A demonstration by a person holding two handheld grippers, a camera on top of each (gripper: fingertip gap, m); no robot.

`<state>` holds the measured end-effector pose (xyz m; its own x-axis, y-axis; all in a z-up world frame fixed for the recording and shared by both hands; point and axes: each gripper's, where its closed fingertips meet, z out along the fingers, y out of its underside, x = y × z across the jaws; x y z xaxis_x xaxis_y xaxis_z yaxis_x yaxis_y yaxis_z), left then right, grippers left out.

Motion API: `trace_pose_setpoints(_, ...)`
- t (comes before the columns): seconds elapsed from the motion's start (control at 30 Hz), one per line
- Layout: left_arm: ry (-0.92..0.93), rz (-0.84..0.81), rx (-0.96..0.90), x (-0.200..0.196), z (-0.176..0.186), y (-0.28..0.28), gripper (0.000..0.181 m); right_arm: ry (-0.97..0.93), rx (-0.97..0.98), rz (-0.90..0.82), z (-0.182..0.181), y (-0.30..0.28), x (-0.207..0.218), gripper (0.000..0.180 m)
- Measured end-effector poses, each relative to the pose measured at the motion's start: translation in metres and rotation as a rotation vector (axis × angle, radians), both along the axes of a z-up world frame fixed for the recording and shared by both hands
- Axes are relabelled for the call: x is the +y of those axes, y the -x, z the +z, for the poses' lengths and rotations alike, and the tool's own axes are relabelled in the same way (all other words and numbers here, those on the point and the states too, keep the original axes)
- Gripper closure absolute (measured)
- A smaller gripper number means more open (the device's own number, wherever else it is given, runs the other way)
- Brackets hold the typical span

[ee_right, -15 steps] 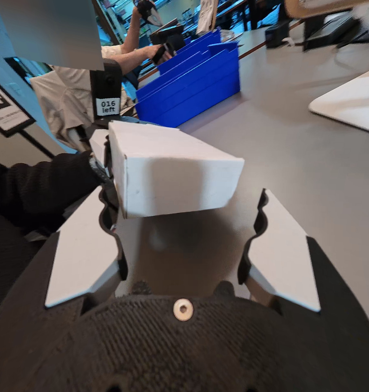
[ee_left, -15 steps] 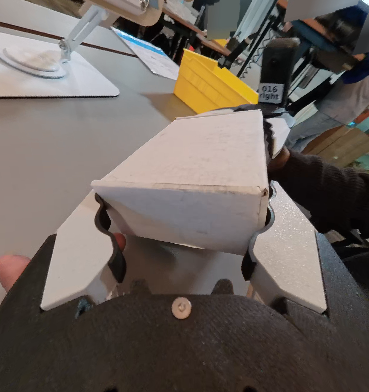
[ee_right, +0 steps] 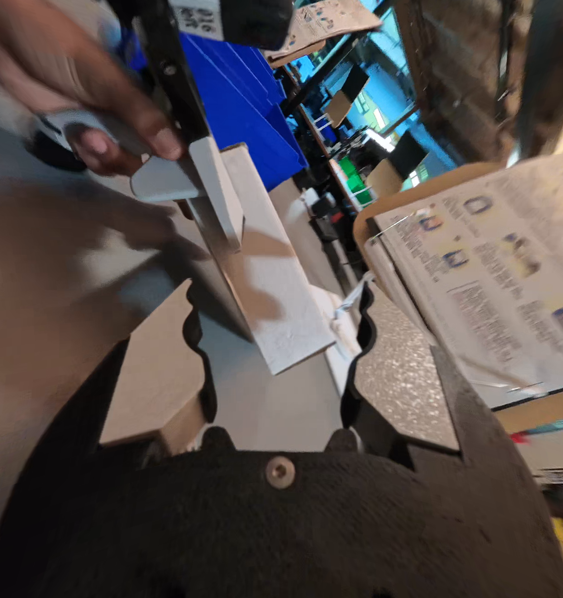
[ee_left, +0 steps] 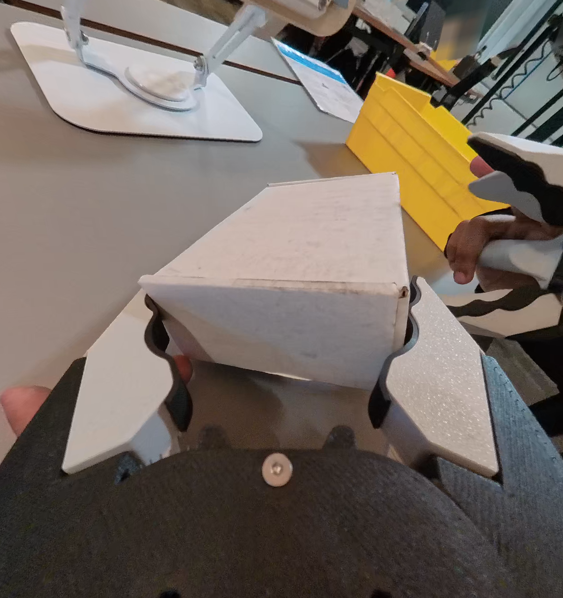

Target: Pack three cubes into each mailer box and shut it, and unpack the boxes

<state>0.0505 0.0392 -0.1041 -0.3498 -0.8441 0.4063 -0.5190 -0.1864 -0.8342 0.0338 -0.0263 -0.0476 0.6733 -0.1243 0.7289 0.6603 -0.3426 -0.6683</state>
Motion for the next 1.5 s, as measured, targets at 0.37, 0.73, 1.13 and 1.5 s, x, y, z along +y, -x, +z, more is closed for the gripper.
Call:
trace_pose_setpoints(0.37,-0.141,-0.028,-0.026,-0.036,0.0,0.005,0.036,0.12,-0.218,-0.102,-0.026,-0.011,0.0,0.104)
trace_pose_setpoints(0.73,-0.138,-0.029,-0.086,-0.036,0.006,0.004,0.034,0.175,-0.204,-0.124,-0.03,-0.016,-0.002,0.117)
trace_pose_setpoints(1.13,-0.101,-0.069,-0.127,-0.047,0.012,0.007,0.038,0.097,-0.141,-0.156,-0.019,-0.027,-0.01,0.118)
trace_pose_setpoints(1.5,-0.03,-0.079,-0.125,-0.024,0.016,0.007,0.053,0.182,-0.25,-0.131,-0.029,-0.02,-0.007,0.118)
